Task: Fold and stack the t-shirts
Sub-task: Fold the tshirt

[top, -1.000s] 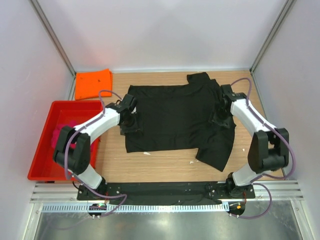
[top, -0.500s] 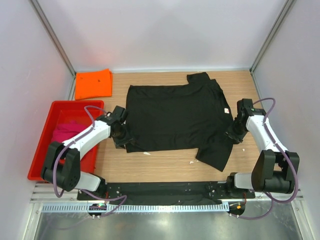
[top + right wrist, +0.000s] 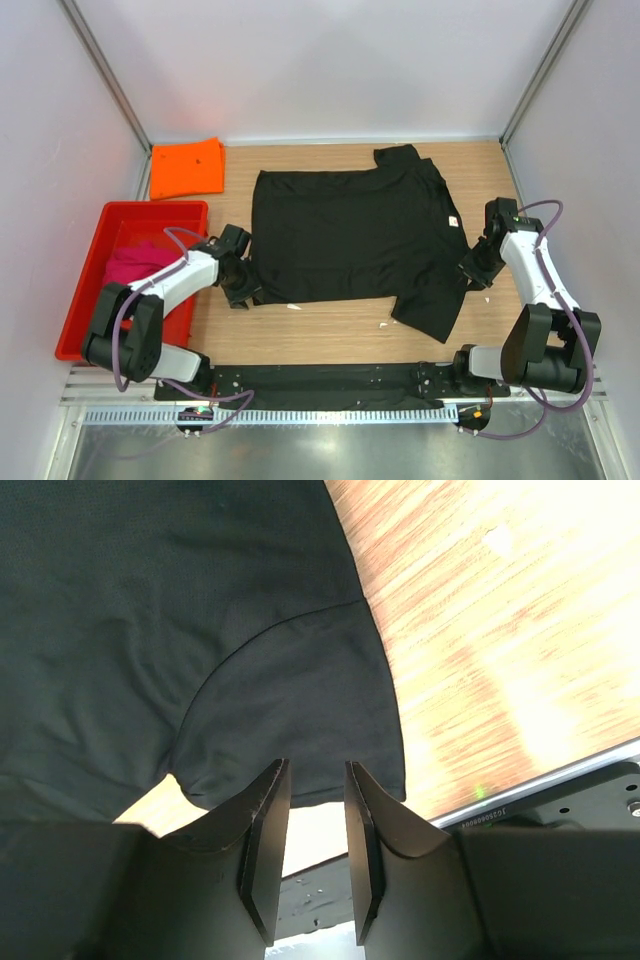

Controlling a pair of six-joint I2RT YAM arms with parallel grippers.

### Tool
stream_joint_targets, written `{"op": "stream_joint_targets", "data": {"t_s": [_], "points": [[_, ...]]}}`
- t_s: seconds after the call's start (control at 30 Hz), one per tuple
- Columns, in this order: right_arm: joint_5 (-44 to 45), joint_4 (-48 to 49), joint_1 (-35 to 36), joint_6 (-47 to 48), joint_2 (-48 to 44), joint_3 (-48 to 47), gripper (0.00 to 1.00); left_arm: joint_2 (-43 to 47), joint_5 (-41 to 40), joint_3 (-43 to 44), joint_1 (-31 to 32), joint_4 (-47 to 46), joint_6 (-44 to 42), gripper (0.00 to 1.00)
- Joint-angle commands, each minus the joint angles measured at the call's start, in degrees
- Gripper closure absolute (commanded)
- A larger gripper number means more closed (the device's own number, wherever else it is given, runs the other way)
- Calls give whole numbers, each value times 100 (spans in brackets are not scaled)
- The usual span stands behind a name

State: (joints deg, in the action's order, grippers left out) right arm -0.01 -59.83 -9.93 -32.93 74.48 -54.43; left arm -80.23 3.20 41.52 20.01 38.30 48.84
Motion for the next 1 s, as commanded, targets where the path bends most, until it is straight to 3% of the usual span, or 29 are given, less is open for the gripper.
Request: {"op": "stream_joint_targets", "data": {"t_s": [0.0,0.3,0.43,0.5,0.7,0.73,0.97], "points": [[-95,-81,-35,41,-144,-208,66,-72,32,75,-41,-359,47,55],[-26,7,-35,41,-47,-190,66,-283,-4,85,-41,-420,55,57],[570,-133,-35,50,32,-287,65,-397,75,14,-41,-464,82,61],[809,-274,-35,67,76,-401,60,-371,58,-65,-41,-482,108,64],[1188,-327,-175,-12,120,-279,50,-362,58,-109,-59,-508,99,85],[1144,-301,-236,-12,111,-226,50,-362,49,-109,-67,-491,91,100],[494,269,-307,84,128,292,62,-152,-4,-135,-129,-508,29,100]]}}
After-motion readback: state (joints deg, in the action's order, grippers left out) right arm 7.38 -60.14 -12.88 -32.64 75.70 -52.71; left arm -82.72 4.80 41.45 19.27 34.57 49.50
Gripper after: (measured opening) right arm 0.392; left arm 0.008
